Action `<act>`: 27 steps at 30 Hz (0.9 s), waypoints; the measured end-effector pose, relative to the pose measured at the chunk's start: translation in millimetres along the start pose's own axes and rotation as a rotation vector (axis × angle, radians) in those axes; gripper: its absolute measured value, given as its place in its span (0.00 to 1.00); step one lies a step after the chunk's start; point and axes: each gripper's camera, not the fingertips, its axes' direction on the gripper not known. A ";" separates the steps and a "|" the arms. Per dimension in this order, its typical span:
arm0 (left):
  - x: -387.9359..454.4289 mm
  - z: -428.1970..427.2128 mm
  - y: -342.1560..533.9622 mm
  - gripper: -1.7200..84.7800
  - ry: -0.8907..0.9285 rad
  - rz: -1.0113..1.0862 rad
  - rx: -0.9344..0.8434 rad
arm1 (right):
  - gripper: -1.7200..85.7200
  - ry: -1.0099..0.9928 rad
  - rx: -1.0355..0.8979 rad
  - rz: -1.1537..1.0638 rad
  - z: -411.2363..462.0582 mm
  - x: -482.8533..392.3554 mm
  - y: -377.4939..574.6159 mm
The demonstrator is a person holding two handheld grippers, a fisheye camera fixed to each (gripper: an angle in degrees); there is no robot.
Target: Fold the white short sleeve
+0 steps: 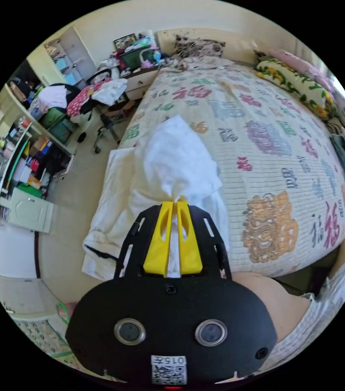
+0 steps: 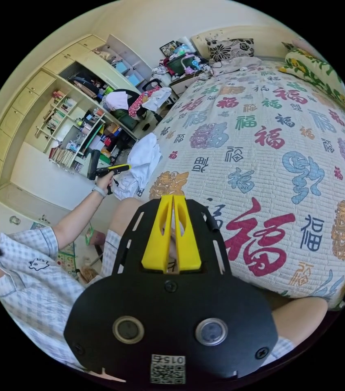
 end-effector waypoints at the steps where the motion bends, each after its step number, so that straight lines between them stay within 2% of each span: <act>1: 4.6 -23.0 0.7 0.03 0.055 0.027 0.067 | 0.02 -0.023 0.019 -0.010 -0.9 -2.2 3.6; 2: 6.3 -35.2 0.5 0.03 0.095 0.035 0.100 | 0.03 -0.034 0.024 -0.019 -0.9 -3.5 5.1; 4: 11.4 -87.1 -3.7 0.03 0.313 0.060 0.228 | 0.05 -0.049 0.030 -0.042 2.1 -8.2 9.5; 8: 24.8 -173.2 -13.6 0.02 0.594 0.131 0.411 | 0.12 -0.111 0.047 -0.075 6.4 -16.4 11.7; 10: 34.8 -223.3 -17.0 0.02 0.808 0.191 0.522 | 0.16 -0.151 0.036 -0.118 8.9 -25.3 9.3; 12: 44.2 -254.9 -18.1 0.02 0.928 0.233 0.573 | 0.19 -0.096 0.044 -0.139 6.0 -32.0 7.6; 15: 59.2 -294.3 -16.9 0.02 1.100 0.304 0.637 | 0.18 -0.046 0.122 -0.153 -10.0 -34.6 10.3; 16: 64.2 -305.5 -16.3 0.02 1.158 0.315 0.654 | 0.13 -0.104 0.148 -0.166 -17.6 -32.5 12.9; 19: 68.9 -324.8 -11.1 0.02 1.189 0.306 0.686 | 0.04 -0.181 0.273 -0.140 -43.0 -25.3 28.6; 25: 39.8 -335.0 3.5 0.02 1.117 0.199 0.714 | 0.02 -0.149 0.443 -0.145 -108.5 -13.0 55.3; 27: 37.2 -332.7 -6.1 0.02 1.097 0.183 0.682 | 0.02 -0.079 0.436 -0.175 -124.8 -13.3 44.4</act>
